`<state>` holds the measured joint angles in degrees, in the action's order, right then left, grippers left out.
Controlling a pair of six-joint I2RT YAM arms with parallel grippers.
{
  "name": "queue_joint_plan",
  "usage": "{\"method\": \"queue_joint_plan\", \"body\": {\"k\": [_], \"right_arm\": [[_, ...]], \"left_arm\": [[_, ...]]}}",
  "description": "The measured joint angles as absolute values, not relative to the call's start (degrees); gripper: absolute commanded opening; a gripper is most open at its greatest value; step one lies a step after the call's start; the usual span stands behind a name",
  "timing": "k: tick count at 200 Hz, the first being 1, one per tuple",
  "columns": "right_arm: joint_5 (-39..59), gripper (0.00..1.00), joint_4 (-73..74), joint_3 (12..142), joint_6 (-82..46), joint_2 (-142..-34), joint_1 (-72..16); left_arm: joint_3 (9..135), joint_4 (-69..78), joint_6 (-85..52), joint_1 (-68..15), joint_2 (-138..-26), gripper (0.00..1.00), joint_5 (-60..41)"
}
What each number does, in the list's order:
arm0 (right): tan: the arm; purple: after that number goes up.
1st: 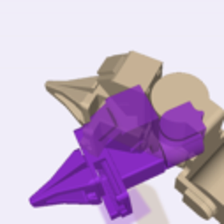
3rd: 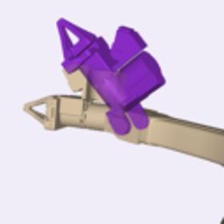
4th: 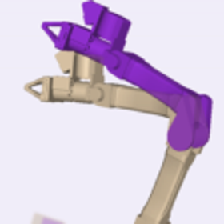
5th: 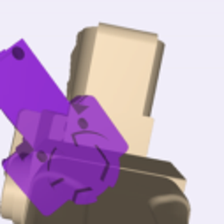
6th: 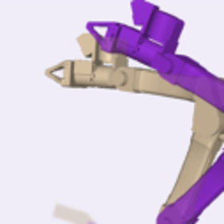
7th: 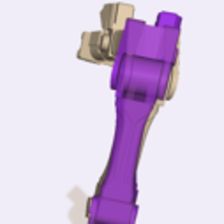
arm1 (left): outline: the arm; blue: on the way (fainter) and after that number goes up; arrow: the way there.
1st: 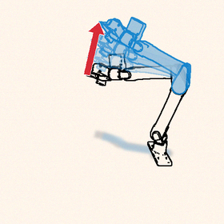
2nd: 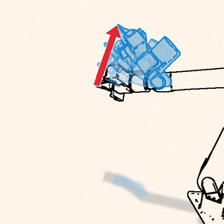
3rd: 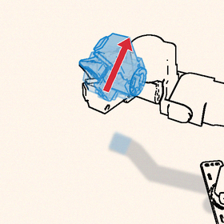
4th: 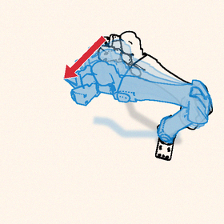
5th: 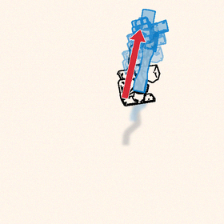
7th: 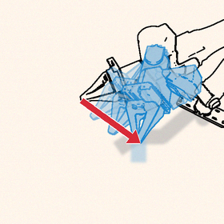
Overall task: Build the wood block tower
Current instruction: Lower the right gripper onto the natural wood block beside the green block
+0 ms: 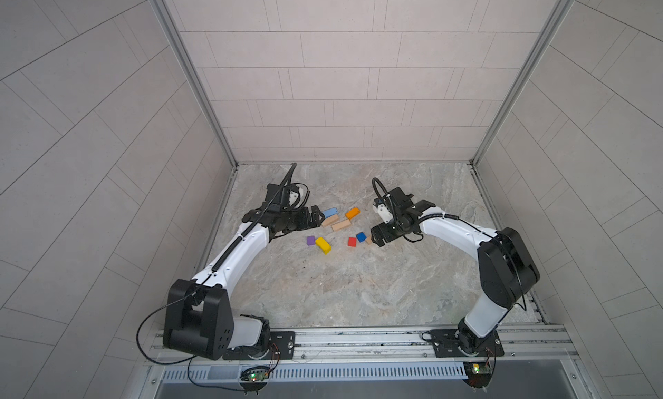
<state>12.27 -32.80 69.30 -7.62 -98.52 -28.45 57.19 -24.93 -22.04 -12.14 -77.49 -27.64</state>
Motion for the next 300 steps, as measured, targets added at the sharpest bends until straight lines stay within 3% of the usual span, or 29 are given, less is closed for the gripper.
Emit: {"method": "queue_joint_plan", "body": {"k": [163,300], "right_arm": [[11.4,0.95,-33.9,76.5,-3.5,-111.2,-30.3],[9.4,0.87,-34.1,78.3,-3.5,-112.2,-31.0]], "left_arm": [[57.2,-24.1,-23.2,-12.2,-77.5,1.00,-28.2],[57.2,-23.9,-23.6,-12.2,-77.5,1.00,-28.0]]}}
